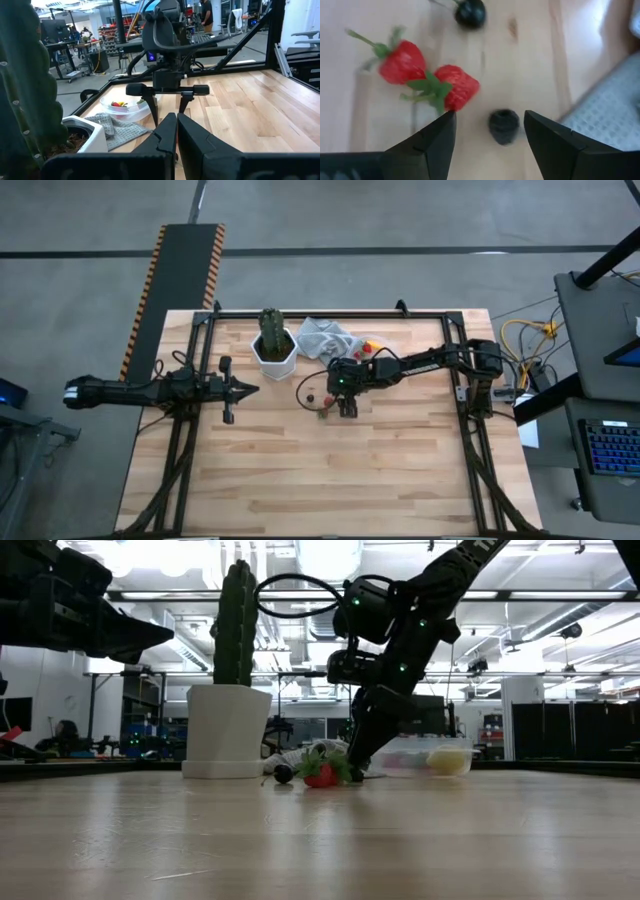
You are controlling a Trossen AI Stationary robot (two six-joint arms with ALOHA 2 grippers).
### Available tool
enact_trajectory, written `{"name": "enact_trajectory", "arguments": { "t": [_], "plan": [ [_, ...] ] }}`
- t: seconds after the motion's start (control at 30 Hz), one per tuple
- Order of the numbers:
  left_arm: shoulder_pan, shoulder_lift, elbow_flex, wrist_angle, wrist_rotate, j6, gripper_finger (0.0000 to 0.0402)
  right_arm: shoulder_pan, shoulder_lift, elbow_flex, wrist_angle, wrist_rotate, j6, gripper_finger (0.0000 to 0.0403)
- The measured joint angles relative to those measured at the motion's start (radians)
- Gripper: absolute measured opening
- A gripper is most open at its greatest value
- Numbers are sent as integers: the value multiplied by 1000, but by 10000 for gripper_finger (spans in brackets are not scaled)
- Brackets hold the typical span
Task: Pick and placing Produce into tupperware
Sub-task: Put the blackberry into the transparent bin
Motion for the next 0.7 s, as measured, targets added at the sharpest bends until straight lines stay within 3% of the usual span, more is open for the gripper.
{"name": "enact_trajectory", "arguments": {
  "t": [0.7],
  "plan": [
    [0, 0, -1, 0, 0, 0, 0, -30, 1, -41, 60, -28, 4, 226]
  ]
}}
